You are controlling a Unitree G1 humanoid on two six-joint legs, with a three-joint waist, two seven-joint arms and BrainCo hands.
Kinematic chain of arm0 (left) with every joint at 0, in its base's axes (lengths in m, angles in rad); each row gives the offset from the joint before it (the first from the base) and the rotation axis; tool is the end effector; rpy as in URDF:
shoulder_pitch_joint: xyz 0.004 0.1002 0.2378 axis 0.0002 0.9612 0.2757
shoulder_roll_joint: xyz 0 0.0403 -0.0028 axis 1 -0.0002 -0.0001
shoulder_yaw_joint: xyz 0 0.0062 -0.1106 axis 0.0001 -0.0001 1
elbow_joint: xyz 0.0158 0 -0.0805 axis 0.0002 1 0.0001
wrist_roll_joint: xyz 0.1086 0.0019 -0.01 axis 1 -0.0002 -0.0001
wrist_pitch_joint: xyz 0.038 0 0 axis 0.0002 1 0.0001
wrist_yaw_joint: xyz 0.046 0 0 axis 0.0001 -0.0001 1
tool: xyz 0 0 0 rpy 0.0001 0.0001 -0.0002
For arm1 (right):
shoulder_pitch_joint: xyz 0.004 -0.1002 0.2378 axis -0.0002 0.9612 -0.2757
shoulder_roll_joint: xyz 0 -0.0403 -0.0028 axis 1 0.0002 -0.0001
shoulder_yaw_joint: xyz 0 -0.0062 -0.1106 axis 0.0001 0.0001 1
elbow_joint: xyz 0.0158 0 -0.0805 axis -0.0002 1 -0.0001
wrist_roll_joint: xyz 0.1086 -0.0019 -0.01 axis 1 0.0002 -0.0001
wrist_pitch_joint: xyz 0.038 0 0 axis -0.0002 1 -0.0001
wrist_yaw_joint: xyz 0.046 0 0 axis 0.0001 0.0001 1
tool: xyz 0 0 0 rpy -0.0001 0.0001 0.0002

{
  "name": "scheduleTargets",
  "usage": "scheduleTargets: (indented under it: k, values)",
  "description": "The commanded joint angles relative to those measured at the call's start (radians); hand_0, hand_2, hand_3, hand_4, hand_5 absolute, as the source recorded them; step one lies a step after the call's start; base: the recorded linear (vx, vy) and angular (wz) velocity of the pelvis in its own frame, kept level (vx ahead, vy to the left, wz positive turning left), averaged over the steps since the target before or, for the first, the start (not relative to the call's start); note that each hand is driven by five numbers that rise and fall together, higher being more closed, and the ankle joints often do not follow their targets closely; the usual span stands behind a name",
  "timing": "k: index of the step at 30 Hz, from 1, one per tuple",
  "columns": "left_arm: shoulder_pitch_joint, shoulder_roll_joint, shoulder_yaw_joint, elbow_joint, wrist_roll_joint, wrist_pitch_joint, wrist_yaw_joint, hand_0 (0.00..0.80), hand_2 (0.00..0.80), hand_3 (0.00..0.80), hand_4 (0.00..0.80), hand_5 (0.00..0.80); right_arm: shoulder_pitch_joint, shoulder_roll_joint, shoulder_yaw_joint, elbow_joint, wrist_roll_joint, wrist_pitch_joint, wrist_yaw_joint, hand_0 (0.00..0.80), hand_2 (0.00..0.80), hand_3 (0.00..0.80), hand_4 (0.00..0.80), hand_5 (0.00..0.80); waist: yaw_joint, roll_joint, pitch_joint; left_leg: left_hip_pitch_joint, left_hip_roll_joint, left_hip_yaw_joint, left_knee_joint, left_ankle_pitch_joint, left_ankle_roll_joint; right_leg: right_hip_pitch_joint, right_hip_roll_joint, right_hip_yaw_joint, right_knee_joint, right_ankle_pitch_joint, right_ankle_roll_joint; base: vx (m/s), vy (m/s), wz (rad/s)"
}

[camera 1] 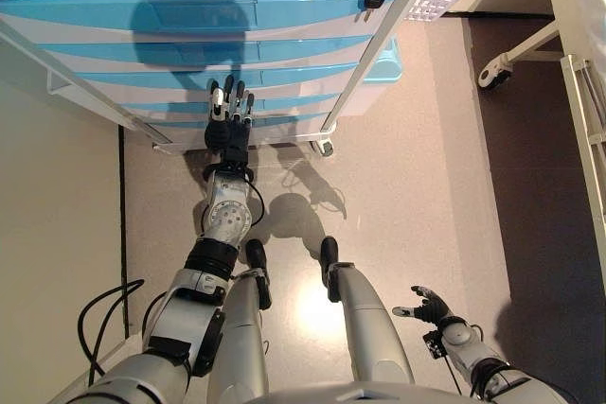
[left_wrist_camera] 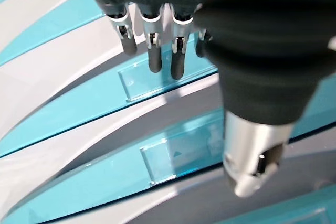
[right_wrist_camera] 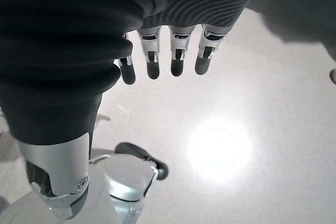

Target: Open the drawer and pick up the medicine

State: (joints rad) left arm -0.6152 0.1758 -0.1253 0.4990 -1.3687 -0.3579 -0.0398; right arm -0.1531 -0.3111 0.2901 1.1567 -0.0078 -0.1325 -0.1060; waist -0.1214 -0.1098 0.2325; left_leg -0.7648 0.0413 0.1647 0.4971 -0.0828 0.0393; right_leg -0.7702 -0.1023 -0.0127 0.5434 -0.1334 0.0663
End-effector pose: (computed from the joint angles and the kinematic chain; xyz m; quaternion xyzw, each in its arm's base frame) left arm 0.3242 0.1484 0.1046 -0.5312 -0.1438 -0.0211 0.8347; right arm 0.1477 -0.2317 -0.1044 -0.2429 0.4186 0.0078 0.8751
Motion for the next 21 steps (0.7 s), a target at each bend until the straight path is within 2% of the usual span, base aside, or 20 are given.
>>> scheduleTargets:
  k: [1,21]
  values:
    - [-0.053,-0.01,0.024,0.012,0.008,-0.021,-0.007,0.0,0.0,0.0,0.0,0.0,0.023,-0.074,0.029,0.012,-0.01,-0.012,-0.021,0.0,0.0,0.0,0.0,0.0,-0.002,0.035,-0.02,0.048,-0.037,-0.01,-0.016,-0.09,0.013,-0.004,0.008,-0.05,-0.059,0.101,0.007,0.0,0.0,0.0]
    - [0.037,-0.077,0.051,0.027,-0.006,-0.021,0.008,0.0,0.0,0.0,0.0,0.0,0.008,-0.055,0.023,0.023,-0.016,-0.002,-0.04,0.0,0.0,0.0,0.0,0.0,0.011,0.029,0.006,0.073,-0.041,-0.003,-0.036,-0.087,0.019,0.014,0.002,-0.052,-0.066,0.106,0.008,0.0,0.0,0.0]
